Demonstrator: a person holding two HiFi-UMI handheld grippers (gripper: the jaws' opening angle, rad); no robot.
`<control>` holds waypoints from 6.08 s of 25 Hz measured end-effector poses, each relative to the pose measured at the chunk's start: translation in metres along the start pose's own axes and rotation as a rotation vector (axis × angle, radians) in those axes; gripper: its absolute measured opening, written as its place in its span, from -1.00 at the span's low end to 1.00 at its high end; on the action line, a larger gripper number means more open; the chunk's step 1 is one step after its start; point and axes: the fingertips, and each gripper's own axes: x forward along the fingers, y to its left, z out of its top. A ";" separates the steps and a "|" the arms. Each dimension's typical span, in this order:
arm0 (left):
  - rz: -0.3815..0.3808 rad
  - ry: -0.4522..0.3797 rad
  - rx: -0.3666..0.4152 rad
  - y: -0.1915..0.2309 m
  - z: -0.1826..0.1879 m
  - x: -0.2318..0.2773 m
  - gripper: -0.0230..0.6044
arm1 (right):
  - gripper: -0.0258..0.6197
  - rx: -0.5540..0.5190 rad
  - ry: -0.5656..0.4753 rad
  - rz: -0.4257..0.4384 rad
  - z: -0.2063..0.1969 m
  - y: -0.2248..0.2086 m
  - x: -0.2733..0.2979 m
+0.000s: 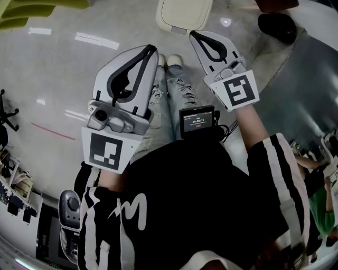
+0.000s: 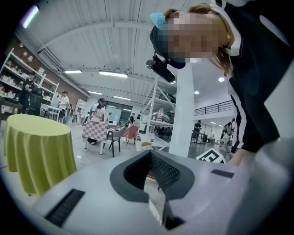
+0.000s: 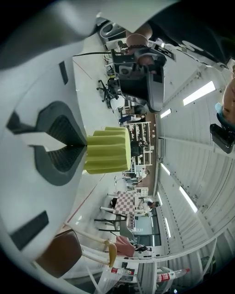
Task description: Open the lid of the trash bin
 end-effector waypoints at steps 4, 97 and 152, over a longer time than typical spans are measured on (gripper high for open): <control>-0.002 0.010 -0.011 -0.003 -0.007 0.003 -0.90 | -0.90 0.001 0.010 -0.003 -0.012 -0.003 0.007; 0.047 0.115 -0.151 -0.001 -0.059 0.010 -0.90 | -0.90 -0.064 0.645 -0.016 -0.286 -0.025 0.111; 0.126 0.180 -0.205 0.018 -0.093 0.016 -0.91 | -0.91 -0.294 0.835 -0.083 -0.300 -0.029 0.119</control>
